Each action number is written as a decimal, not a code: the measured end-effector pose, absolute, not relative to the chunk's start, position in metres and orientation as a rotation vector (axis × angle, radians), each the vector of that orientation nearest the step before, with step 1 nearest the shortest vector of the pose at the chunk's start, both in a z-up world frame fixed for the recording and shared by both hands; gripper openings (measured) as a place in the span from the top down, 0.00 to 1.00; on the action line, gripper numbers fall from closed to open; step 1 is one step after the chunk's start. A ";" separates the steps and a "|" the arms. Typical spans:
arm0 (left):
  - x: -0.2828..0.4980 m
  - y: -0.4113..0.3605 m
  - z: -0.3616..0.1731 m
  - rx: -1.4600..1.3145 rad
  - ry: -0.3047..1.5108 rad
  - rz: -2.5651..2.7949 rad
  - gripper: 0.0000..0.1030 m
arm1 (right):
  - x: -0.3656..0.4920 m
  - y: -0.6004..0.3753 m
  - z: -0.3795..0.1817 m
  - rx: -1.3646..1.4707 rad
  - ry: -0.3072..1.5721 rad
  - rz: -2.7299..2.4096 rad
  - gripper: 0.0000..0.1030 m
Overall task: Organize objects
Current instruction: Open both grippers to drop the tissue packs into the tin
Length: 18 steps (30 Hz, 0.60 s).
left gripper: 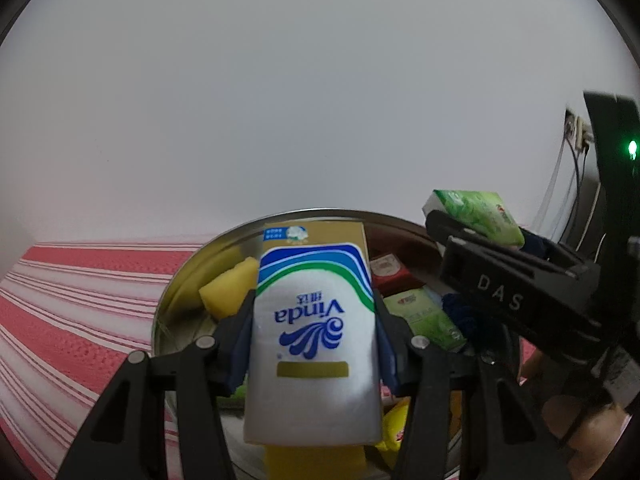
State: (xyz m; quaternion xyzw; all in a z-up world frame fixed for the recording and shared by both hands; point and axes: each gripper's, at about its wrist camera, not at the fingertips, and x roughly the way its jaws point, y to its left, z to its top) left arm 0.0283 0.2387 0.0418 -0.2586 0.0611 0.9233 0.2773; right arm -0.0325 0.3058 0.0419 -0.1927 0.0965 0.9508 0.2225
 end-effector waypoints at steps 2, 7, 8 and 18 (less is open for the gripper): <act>0.027 0.240 0.041 -0.716 0.162 2.484 0.51 | -0.034 0.300 0.043 -0.548 0.278 2.641 0.28; 0.027 0.244 0.039 -0.733 0.201 2.502 0.51 | -0.024 0.289 0.044 -0.600 0.274 2.662 0.28; 0.028 0.246 0.039 -0.727 0.213 2.506 0.51 | -0.025 0.294 0.046 -0.611 0.280 2.670 0.28; 0.035 0.241 0.047 -0.650 0.183 2.619 0.01 | -0.007 0.281 0.059 -0.501 0.233 2.629 0.09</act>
